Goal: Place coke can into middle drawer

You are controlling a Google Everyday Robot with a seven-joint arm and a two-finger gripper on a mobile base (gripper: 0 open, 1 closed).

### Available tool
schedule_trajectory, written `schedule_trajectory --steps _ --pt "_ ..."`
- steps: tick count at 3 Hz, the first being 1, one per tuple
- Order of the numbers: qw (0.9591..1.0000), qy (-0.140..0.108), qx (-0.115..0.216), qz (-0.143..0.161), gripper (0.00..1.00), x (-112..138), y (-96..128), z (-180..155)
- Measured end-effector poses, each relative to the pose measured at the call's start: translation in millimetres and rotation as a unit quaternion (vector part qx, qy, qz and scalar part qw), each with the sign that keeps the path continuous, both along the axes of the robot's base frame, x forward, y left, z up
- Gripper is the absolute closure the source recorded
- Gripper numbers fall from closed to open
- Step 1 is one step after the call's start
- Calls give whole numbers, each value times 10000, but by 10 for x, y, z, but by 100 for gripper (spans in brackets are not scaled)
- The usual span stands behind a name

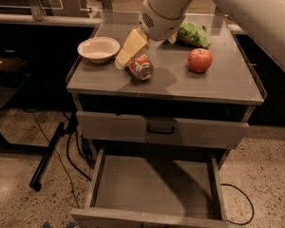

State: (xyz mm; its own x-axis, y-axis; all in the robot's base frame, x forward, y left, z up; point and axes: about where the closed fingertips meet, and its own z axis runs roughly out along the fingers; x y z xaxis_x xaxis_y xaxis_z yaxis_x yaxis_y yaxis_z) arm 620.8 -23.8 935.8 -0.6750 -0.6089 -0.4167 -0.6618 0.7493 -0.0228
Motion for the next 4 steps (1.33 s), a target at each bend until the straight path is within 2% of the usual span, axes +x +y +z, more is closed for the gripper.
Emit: schedule_trajectory --steps 1,2,3,4 --pt "10000 2 66 -34 0 239 153 4" --pt "9999 -33 64 -113 0 485 197 -80" --pt "9995 -154 104 -239 0 723 117 -156" --pt "9985 -237 103 -476 0 939 -59 -233"
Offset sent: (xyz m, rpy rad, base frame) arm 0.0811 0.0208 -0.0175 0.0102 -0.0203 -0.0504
